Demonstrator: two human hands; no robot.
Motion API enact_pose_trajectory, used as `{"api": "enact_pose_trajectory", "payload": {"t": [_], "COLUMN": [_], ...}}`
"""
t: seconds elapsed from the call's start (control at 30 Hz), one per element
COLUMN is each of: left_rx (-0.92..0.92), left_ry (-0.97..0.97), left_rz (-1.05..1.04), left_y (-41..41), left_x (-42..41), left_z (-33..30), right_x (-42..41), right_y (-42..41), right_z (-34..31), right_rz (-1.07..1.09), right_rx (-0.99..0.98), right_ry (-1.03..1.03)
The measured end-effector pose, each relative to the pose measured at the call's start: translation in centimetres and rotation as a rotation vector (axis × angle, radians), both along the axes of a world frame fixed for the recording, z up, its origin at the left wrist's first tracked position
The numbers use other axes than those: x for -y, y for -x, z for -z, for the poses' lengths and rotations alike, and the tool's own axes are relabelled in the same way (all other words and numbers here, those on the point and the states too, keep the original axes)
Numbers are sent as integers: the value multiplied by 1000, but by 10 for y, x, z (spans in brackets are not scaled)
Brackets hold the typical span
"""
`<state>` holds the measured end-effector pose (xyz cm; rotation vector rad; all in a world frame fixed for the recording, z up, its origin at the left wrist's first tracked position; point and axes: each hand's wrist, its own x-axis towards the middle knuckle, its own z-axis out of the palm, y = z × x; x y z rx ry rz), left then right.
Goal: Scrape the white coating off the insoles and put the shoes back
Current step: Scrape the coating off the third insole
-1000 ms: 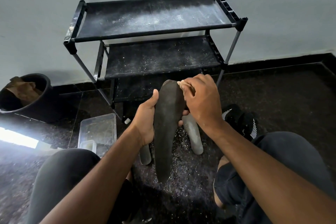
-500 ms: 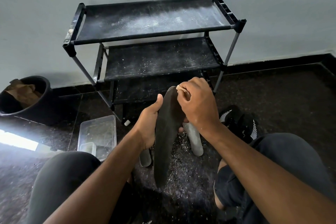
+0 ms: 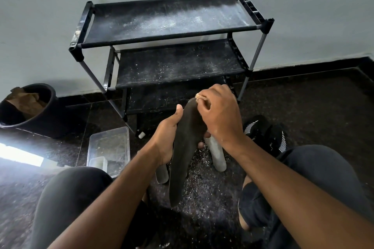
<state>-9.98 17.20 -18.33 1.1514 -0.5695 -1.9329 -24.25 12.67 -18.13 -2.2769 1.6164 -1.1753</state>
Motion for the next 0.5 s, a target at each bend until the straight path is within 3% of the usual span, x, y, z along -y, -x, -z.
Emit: {"api": "enact_pose_trajectory", "payload": {"t": [0.1, 0.23, 0.43, 0.5], "left_rx": [0, 35, 31, 39], "left_ry": [-4, -25, -13, -19], "left_rz": [-4, -11, -5, -20], "left_y": [0, 1, 1, 0], "left_x": [1, 1, 1, 2], "left_z": [0, 0, 4, 5], "right_x": [3, -15, 3, -1], "right_y": [3, -11, 3, 0], "right_z": [0, 0, -2, -2], "right_rz": [7, -187, 13, -23], "right_rx": [64, -47, 6, 4], "right_ry": [-34, -7, -24, -31]}}
